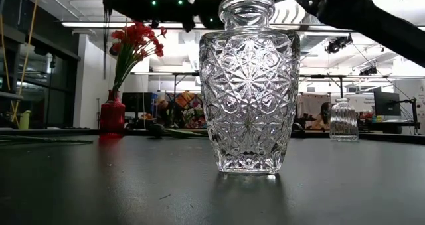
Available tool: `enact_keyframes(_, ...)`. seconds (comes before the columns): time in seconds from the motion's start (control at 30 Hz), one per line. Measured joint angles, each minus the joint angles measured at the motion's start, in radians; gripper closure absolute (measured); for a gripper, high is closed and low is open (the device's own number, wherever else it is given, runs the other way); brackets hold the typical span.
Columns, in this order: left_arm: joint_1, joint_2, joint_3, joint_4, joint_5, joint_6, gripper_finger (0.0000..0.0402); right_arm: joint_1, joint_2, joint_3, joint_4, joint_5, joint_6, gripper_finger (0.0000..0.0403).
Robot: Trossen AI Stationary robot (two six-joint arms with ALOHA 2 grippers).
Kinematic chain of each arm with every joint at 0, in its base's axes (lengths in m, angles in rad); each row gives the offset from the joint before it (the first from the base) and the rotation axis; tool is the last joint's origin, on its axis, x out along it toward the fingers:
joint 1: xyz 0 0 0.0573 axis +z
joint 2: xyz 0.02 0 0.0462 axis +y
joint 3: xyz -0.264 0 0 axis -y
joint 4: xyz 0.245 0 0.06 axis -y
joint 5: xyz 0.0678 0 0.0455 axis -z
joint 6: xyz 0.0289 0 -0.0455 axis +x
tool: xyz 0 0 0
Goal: Sort flowers into vase by color
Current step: Put the orange flowers into the red vase
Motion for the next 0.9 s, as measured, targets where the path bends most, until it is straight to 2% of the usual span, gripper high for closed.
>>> enact_keyframes(0.13,0.000,0.002,0.000,0.000,0.000,-0.023,0.0184,0.002,0.011,0.032,-0.079,0.008,-0.114,0.0403)
enact_keyframes(0.43,0.000,0.002,0.000,0.010,0.000,-0.070,0.0184,-0.021,0.047,0.031,-0.030,0.004,-0.161,0.0403)
enact_keyframes(0.6,0.000,0.003,0.000,0.010,0.000,-0.068,0.0184,-0.042,0.047,0.031,0.062,-0.028,-0.099,0.0403)
enact_keyframes(0.73,0.000,0.003,0.000,0.010,0.000,-0.067,0.0184,-0.057,0.047,0.030,0.046,-0.047,-0.051,0.0403)
enact_keyframes(0.9,0.000,0.003,0.000,0.010,0.000,-0.067,0.0184,-0.058,0.047,0.030,0.044,-0.066,-0.064,0.0403)
